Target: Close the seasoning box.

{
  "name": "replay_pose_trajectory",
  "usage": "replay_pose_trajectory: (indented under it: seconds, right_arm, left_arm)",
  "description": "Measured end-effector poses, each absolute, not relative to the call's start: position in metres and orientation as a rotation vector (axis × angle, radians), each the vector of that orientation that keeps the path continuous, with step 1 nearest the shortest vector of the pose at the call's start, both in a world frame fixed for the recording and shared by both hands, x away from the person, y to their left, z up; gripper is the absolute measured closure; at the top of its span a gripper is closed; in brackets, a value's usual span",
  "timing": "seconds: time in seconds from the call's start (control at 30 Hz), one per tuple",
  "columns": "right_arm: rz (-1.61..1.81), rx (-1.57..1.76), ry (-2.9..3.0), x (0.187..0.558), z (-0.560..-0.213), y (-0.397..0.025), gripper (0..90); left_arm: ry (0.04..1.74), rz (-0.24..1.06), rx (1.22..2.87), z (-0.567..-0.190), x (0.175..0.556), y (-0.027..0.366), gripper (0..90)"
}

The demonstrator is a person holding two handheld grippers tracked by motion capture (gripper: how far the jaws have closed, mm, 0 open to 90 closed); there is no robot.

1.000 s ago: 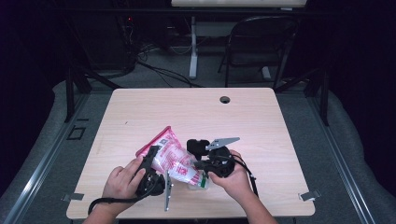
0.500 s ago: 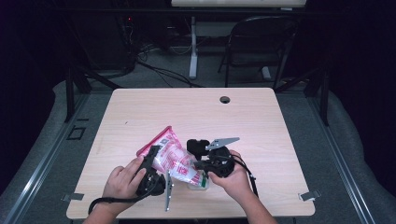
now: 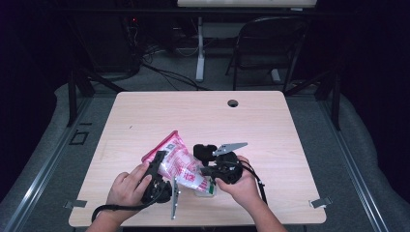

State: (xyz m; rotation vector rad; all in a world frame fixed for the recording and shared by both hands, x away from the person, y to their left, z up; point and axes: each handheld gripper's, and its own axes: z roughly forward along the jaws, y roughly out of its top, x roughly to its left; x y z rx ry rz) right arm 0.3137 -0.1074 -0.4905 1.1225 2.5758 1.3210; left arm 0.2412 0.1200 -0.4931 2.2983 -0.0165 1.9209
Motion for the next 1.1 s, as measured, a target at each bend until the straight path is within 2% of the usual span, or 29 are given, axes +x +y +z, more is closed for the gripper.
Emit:
replay_pose_trajectory:
  seconds: [1.1]
  right_arm:
    - [1.323, 1.120, 2.579, 0.3148, -0.4917, -0.1071, 90.0]
  left_arm:
    - [-0.044, 1.936, 2.291, -0.4899, 0.2392, 0.1163, 64.5]
